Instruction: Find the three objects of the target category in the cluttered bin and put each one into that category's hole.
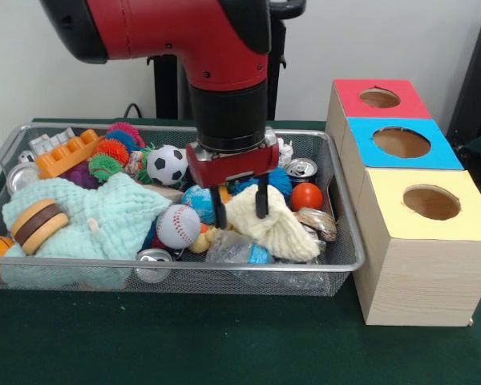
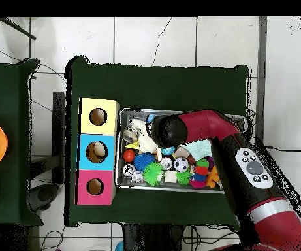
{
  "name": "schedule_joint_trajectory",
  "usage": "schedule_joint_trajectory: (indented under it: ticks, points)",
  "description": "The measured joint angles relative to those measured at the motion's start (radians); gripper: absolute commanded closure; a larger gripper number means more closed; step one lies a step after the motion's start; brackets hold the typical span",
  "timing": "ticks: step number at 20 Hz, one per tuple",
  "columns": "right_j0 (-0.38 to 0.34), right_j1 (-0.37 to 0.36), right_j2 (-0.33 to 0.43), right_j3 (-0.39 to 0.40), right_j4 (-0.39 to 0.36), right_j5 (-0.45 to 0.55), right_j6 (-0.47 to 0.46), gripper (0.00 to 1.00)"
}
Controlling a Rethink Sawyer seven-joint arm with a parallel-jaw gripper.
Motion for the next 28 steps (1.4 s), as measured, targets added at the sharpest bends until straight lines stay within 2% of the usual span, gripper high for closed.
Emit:
schedule_joint_trajectory:
  ticks: [7,14,25,28]
  points:
    - [0.034,-0.003,0.041,-0.003,-0.001,0.034,-0.082,0.0]
    - [0.082,-0.006,0.058,-0.014,-0.002,0.083,-0.116,0.0]
    - [0.085,-0.049,0.123,-0.012,-0.001,0.126,-0.167,0.0]
    - [0.084,-0.06,0.145,-0.015,0.002,0.165,-0.195,0.0]
